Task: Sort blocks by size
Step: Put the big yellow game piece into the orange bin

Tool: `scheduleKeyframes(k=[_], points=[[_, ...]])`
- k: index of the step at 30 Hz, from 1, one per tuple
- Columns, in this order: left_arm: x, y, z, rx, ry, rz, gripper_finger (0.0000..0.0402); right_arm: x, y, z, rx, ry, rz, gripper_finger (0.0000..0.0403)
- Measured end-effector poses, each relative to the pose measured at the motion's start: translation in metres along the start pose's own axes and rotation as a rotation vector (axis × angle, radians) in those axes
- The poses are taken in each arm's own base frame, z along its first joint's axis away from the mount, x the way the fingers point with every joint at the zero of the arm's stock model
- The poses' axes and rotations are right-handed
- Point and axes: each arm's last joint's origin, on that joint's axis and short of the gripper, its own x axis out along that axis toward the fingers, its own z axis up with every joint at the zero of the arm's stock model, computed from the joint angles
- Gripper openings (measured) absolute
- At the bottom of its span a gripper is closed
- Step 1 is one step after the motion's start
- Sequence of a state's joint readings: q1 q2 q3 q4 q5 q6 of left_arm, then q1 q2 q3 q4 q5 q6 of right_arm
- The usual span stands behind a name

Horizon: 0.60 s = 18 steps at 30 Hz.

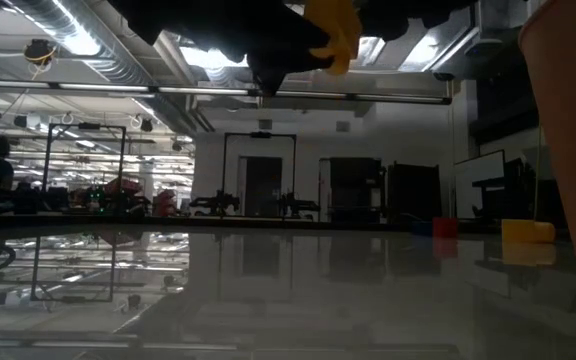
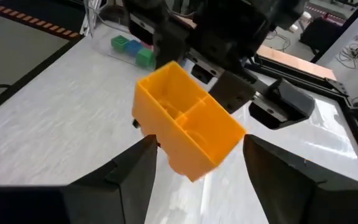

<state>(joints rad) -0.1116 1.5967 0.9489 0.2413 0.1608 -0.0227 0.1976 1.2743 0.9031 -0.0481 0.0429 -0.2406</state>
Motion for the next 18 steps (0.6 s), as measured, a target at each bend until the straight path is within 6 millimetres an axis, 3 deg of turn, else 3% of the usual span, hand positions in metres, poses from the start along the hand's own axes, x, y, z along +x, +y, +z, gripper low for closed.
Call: scheduleKeyframes(k=[11,18], points=[[0.000,0.000,0.003,-0.083,-0.032,-0.007,0.0109,0.018,0.004,-0.012,-0.027,0.059,0.048,0.0238],[0.000,-0.003,-0.001,-0.151,0.022,-0.048,0.0109,0.014,0.001,-0.009,-0.081,0.065,-0.035,0.0238]])
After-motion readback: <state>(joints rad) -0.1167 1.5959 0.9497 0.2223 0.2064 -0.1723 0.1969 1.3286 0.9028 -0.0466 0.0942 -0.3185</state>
